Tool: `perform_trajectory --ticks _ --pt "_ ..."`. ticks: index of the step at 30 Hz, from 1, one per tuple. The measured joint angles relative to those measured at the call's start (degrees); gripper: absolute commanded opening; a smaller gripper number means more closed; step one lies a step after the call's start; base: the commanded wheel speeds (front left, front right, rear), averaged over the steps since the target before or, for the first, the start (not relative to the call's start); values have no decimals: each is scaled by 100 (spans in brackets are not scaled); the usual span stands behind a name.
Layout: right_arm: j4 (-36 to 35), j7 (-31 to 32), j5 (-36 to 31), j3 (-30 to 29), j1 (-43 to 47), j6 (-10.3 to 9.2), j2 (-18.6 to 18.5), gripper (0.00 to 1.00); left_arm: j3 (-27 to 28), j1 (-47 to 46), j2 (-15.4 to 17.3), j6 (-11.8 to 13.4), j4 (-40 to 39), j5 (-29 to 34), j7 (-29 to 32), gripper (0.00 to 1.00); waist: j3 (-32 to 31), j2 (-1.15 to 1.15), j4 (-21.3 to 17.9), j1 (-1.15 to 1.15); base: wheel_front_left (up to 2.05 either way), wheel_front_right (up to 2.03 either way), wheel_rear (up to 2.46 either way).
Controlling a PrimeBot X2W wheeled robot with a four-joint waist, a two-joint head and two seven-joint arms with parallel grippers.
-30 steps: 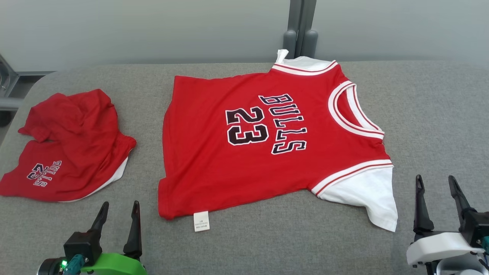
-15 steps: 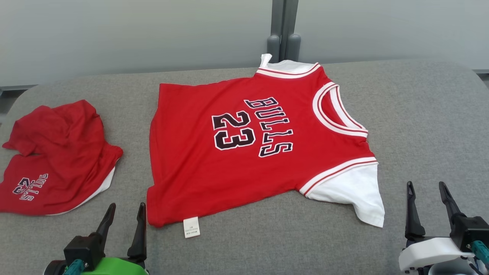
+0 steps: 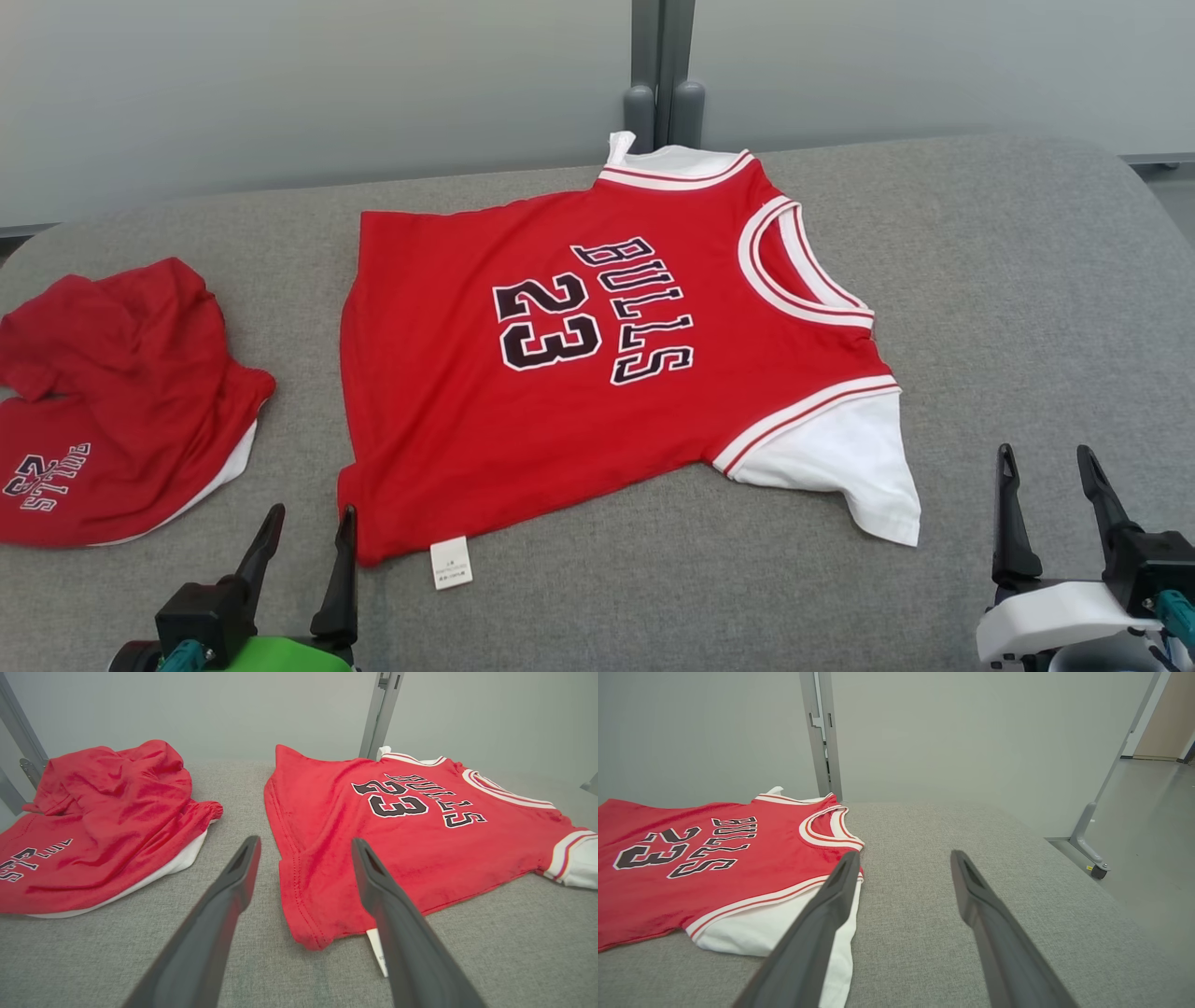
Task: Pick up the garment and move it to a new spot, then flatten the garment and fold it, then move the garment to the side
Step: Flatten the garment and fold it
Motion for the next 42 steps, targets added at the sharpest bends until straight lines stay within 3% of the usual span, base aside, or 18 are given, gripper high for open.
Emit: perform_trajectory --ticks 10,17,18,21,23,29,31,42 --pt "989 0 220 158 104 199 133 100 -48 1 -26 -107 221 51 0 100 197 0 -19 0 0 0 0" --pt "1511 0 266 343 -374 311 166 100 -123 -31 -48 -157 347 91 0 100 338 0 50 0 0 0 0" --pt "1614 0 294 359 -405 342 168 98 -122 -39 -49 -157 355 97 0 100 345 0 60 0 0 0 0" --pt "1917 0 335 389 -427 367 176 80 -122 -76 -53 -175 386 100 0 100 360 0 91 0 0 0 0" --pt "2041 0 345 369 -466 367 187 86 -130 -90 -57 -176 423 114 0 100 369 0 115 0 0 0 0" --pt "2231 0 394 367 -657 377 202 82 -91 -104 -86 -208 483 145 0 100 396 0 159 0 0 0 0" --pt "2331 0 409 368 -734 425 202 75 -76 -117 -98 -209 499 156 0 100 406 0 166 0 0 0 0" --pt "2788 -16 587 457 -948 557 222 64 -40 -241 -121 -233 526 199 0 100 465 0 188 0 0 0 0"
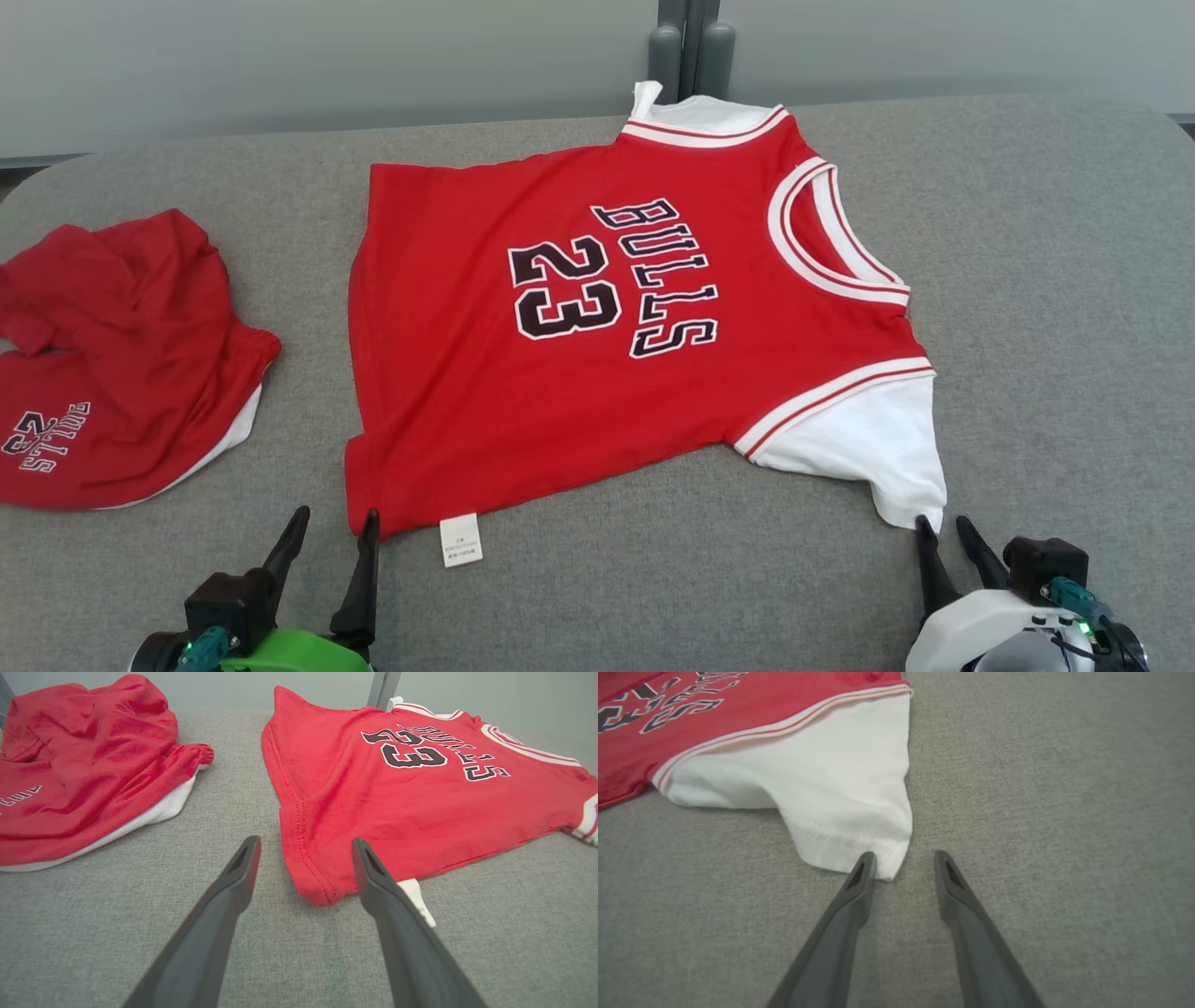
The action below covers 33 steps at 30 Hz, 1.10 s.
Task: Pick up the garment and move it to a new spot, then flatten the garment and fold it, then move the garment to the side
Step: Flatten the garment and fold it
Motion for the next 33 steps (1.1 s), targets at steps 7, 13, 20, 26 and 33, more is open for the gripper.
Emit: perform_trajectory --ticks 7,13,20,26,33 --pt "156 -1 12 37 -175 57 5 0 -19 -56 -8 -19 100 10 0 100 48 0 31 0 0 0 0" --pt "197 -8 154 -8 -229 124 13 0 -338 -60 -15 -67 560 2 1 100 62 0 45 0 0 0 0" --pt "-410 2 457 -541 -598 99 34 0 -376 -64 -14 -67 714 -18 0 100 58 0 -19 0 0 0 0" --pt "-701 2 449 -834 -650 44 -58 0 -510 -110 -12 -68 794 -15 1 100 36 0 -119 0 0 0 0" --pt "-792 2 392 -1007 -649 40 -119 0 -660 -278 -9 -76 907 14 0 100 50 0 -147 0 0 0 0"
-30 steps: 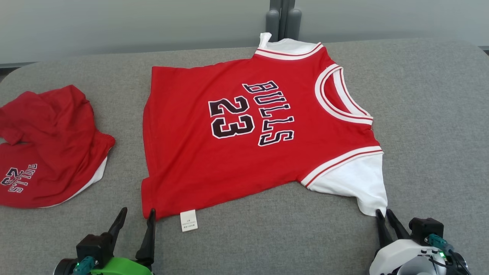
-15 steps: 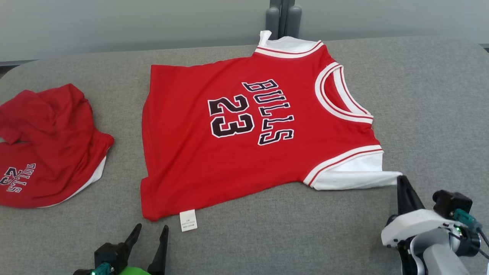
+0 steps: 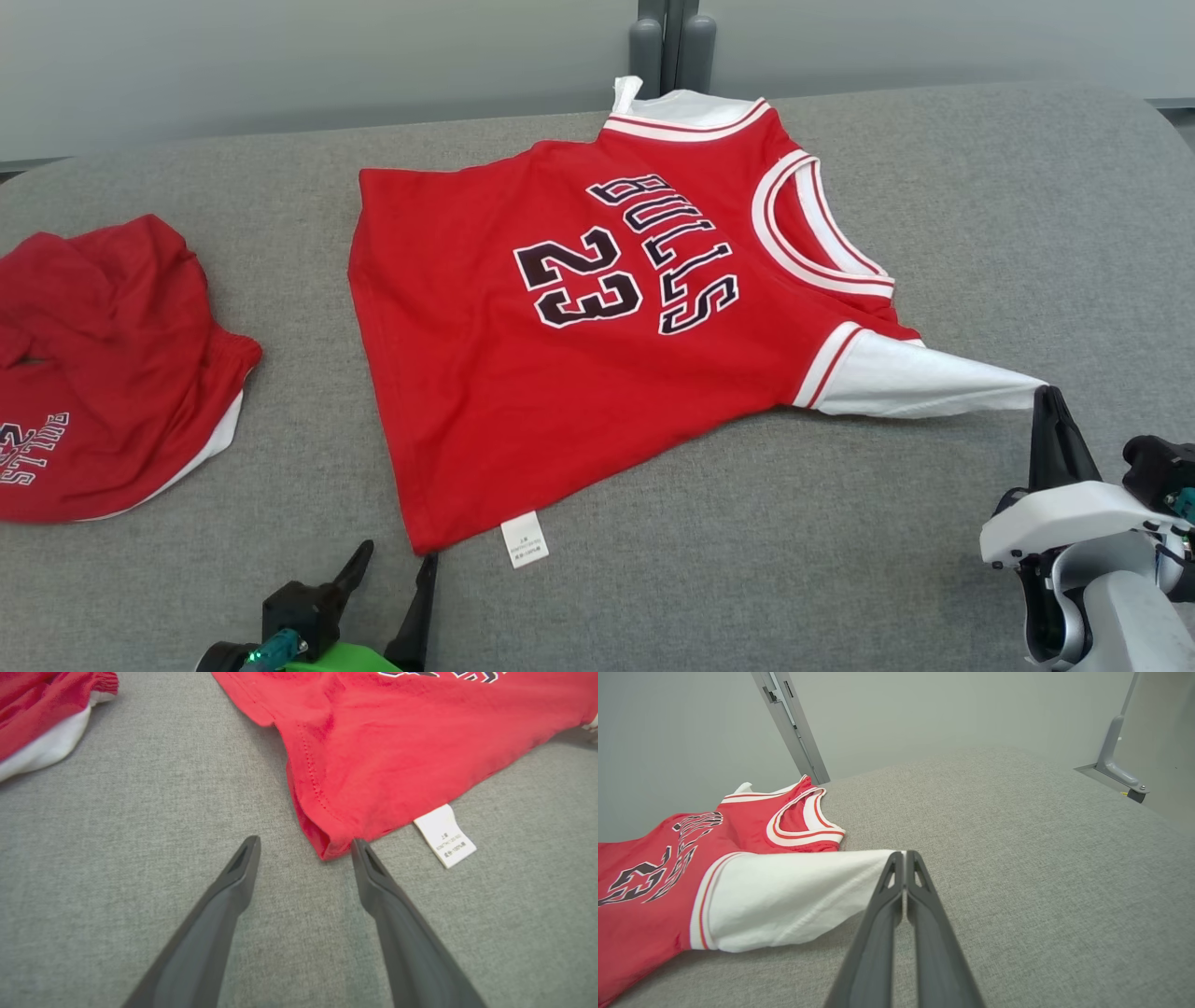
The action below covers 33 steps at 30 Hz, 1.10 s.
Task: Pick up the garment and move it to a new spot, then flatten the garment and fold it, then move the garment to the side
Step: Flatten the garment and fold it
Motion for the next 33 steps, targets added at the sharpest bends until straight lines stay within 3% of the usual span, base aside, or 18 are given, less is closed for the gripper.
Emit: perform_trajectory --ticks 8,17,24,27,31,32,33 --pt "-18 0 -47 11 21 14 26 0 -554 -36 -11 0 66 -318 1 100 6 0 6 0 0 0 0" --pt "-18 0 -99 -5 74 107 52 0 -754 -201 -18 0 230 -740 1 100 6 0 -9 0 0 0 0" --pt "-19 0 -111 -36 75 126 60 0 -783 -310 -10 0 260 -803 1 88 19 0 -32 0 0 0 0" --pt "-19 0 -134 -41 75 145 68 0 -801 -348 5 0 266 -872 1 72 21 0 -39 0 0 0 0" --pt "-18 0 -141 -53 75 166 83 0 -869 -373 38 0 318 -918 1 22 20 0 -45 0 0 0 0" --pt "-18 0 -141 -56 75 167 90 0 -903 -374 48 0 333 -944 1 1 20 0 -46 0 0 0 0" --pt "-18 0 -141 -59 76 167 96 0 -935 -374 57 0 342 -958 0 0 20 0 -46 0 0 0 0"
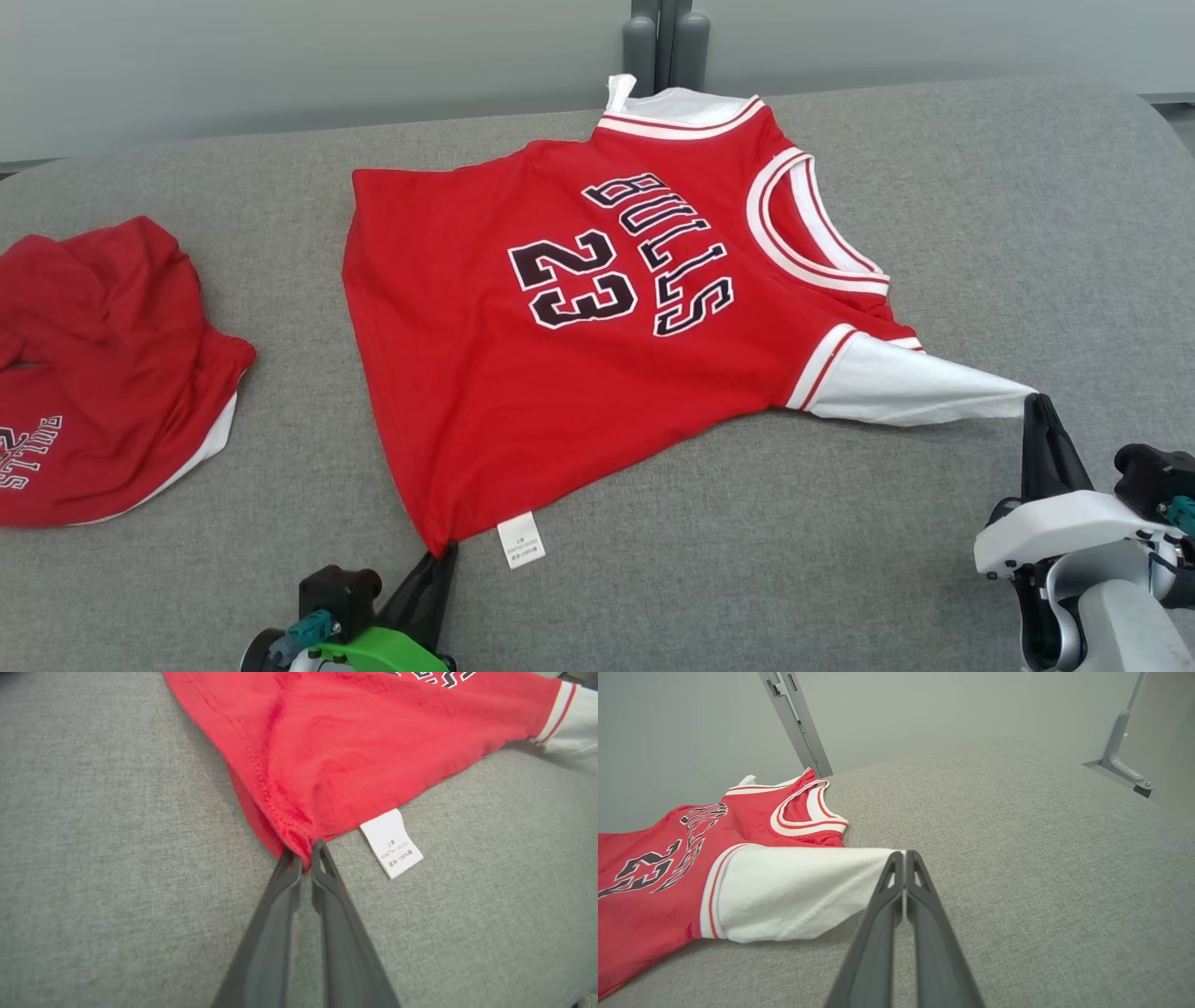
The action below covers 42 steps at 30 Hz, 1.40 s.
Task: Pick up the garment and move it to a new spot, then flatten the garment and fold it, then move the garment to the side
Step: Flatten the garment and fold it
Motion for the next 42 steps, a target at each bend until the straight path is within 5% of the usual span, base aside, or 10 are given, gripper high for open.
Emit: perform_trajectory --ticks 15,28,42 --pt "-269 0 -45 -100 127 101 26 0 42 -118 172 0 -676 -565 0 0 -57 0 74 0 0 0 0" --pt "-1284 0 460 -248 957 454 69 0 77 297 917 0 -1605 -1151 215 0 -262 0 187 0 0 0 0" --pt "-2005 778 631 89 1290 555 -129 0 -244 714 1463 0 -2668 -1606 1038 0 74 0 40 0 0 0 0"
